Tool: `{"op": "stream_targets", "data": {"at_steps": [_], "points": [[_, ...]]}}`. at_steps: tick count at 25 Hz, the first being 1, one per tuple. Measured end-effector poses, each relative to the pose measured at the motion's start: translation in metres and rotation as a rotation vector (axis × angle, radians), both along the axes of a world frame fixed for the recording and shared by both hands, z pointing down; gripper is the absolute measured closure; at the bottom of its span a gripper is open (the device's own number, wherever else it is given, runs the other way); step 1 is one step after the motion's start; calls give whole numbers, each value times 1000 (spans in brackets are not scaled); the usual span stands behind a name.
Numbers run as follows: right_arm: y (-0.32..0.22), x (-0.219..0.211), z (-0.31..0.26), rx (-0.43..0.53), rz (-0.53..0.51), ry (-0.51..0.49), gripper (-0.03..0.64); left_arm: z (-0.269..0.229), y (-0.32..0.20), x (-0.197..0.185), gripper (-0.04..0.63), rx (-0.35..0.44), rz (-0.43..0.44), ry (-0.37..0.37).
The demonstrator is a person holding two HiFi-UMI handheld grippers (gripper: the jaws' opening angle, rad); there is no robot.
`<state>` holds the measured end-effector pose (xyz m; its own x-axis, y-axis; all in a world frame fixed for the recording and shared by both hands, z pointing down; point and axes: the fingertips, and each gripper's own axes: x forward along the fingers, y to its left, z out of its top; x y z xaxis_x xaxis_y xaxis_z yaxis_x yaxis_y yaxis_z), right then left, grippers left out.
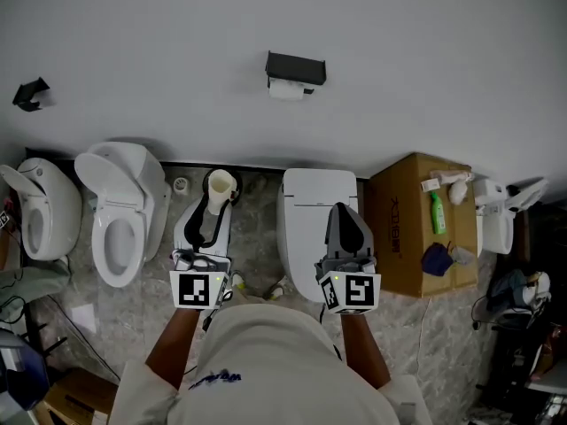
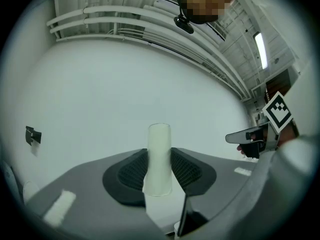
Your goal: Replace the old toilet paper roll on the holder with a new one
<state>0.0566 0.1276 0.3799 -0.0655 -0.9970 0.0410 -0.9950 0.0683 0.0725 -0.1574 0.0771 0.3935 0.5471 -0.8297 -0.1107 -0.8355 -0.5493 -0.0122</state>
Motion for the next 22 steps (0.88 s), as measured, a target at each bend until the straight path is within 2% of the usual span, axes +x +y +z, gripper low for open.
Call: {"op": "stream_targets", "data": {"at_steps": [10,17,22], "points": [[17,39,-15,37,-13,-15,614,-25,23,28,445,44,-33,-18],[20,47,-14,39,-12,-23,615,-28,22,39,445,42,-29,-30],[20,49,-15,42,-14,9,615,-34,21,46,445,52,-22,-25]]}}
